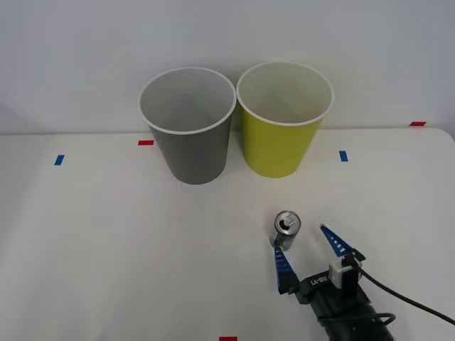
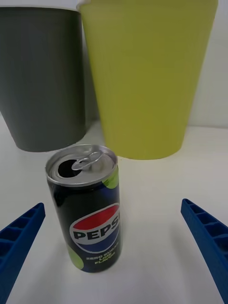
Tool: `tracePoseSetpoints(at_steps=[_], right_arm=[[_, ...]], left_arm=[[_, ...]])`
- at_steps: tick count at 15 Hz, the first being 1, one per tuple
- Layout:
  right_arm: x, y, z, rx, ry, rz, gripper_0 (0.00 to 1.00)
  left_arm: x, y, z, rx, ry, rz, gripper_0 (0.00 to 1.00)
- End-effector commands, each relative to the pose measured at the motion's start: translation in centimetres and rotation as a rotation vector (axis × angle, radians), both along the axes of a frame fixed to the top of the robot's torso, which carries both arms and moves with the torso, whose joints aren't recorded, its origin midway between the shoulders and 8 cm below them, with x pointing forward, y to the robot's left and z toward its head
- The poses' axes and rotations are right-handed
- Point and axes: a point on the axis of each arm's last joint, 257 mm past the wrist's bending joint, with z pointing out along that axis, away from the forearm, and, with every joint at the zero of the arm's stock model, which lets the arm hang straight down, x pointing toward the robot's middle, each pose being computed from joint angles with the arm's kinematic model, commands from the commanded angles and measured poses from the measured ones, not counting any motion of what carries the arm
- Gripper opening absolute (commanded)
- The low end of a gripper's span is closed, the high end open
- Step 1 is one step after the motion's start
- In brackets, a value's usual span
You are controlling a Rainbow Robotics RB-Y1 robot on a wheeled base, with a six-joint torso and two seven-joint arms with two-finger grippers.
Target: Put cans in the gray bin and PET bottles in the light green bin.
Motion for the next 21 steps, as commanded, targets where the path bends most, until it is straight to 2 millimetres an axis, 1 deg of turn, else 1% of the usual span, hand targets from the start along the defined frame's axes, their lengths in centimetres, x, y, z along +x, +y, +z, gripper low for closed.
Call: tracePoseSetpoints(at_steps=[1,5,6,8,13,14,16,17,18,19,21], right_arm=[[1.4,0.5,0.6,-0.001,0.0,0.007,1.0],[2.3,0.7,0.7,0.003,0.011,0.009,1.0],[2.5,0.7,0.3,-0.002,0.031,0.008,1.0],[2.9,0.9,0.3,-0.002,0.036,0.008,1.0],[3.1,1.0,0.5,-0.001,0.034,0.014,1.0],[3.2,1.1,0.6,-0.003,0.031,0.015,0.96],[3.4,1.2,0.7,-0.012,0.032,0.02,0.44],[3.4,1.3,0.7,-0.006,0.035,0.021,0.24],[3.5,1.3,0.7,-0.005,0.034,0.022,0.17],[3.5,1.2,0.8,-0.004,0.034,0.021,0.14],[3.5,1.2,0.8,0.004,0.036,0.022,0.13]], left_arm=[[0.0,0.0,0.0,0.0,0.0,0.0,1.0],[0.0,0.0,0.0,0.0,0.0,0.0,1.0],[0.0,0.0,0.0,0.0,0.0,0.0,1.0],[0.0,0.0,0.0,0.0,0.0,0.0,1.0],[0.0,0.0,0.0,0.0,0.0,0.0,1.0],[0.0,0.0,0.0,0.0,0.0,0.0,1.0],[0.0,0.0,0.0,0.0,0.0,0.0,1.0],[0.0,0.0,0.0,0.0,0.0,0.0,1.0],[0.0,0.0,0.0,0.0,0.0,0.0,1.0],[0.0,0.0,0.0,0.0,0.0,0.0,1.0],[0.0,0.0,0.0,0.0,0.0,0.0,1.0]])
